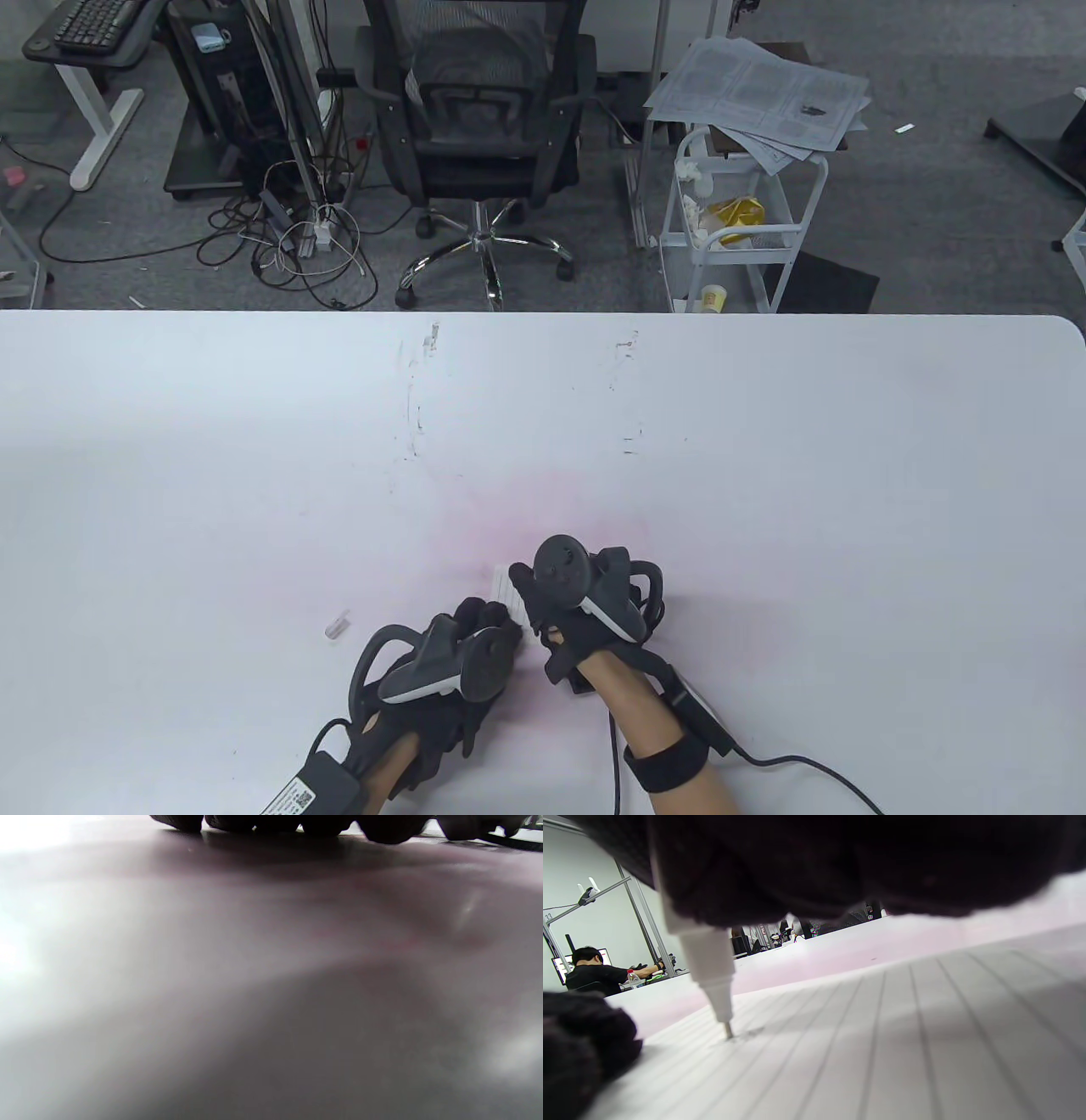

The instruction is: Squeeze and apply correction pen on text

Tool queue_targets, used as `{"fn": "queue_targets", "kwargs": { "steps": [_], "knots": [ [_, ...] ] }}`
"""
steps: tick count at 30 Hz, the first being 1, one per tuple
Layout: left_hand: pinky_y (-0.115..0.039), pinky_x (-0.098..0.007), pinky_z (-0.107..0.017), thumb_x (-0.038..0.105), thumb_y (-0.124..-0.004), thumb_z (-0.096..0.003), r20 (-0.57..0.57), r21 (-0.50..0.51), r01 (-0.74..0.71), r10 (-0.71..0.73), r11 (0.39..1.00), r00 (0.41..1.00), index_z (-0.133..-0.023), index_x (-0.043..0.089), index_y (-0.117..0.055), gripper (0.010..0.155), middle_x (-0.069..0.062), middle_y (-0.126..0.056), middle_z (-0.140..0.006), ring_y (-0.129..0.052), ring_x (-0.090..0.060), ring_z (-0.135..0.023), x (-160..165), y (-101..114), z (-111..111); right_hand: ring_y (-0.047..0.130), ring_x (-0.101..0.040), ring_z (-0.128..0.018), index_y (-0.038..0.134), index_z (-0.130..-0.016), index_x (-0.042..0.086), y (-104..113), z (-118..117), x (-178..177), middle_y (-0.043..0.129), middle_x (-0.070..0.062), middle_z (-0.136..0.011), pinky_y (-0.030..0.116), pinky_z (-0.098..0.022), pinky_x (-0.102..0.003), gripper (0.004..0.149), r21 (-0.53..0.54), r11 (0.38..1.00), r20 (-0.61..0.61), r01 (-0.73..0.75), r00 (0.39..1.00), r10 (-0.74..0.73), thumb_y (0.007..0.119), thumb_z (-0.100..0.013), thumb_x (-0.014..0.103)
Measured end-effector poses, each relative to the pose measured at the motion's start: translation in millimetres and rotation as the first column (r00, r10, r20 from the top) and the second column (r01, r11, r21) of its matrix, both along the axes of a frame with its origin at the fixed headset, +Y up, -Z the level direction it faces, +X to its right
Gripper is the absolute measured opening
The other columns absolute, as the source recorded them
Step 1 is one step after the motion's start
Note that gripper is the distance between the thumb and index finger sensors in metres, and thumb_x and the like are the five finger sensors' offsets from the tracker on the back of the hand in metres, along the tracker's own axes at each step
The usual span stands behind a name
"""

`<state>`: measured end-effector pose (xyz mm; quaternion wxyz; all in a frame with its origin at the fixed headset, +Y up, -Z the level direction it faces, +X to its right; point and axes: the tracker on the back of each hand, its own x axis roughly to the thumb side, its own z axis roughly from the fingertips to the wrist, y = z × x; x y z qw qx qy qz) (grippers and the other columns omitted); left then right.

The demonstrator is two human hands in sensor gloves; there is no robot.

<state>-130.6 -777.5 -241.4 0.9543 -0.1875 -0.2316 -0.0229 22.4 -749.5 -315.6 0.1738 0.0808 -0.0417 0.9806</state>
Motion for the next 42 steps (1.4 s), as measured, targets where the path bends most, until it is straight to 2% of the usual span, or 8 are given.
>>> {"fn": "queue_targets", "kwargs": {
  "steps": [42],
  "knots": [
    [-0.047,-0.044,-0.08,0.048,-0.061,-0.0448,-0.001,-0.002,-0.003,0.003,1.0,1.0,-0.103,0.035,-0.04,0.063,0.003,-0.032,-0.114,-0.039,-0.024,-0.11,-0.5,0.1,-0.4,0.097,-0.023,-0.009,0.097,-0.035,0.014,-1.8,-1.2,1.1,0.096,-0.003,-0.026,0.084,-0.023,-0.049,0.045,-0.026,1.0,-0.009,0.014,1.0,-0.015,0.076,-0.041,0.053]
  ]
}}
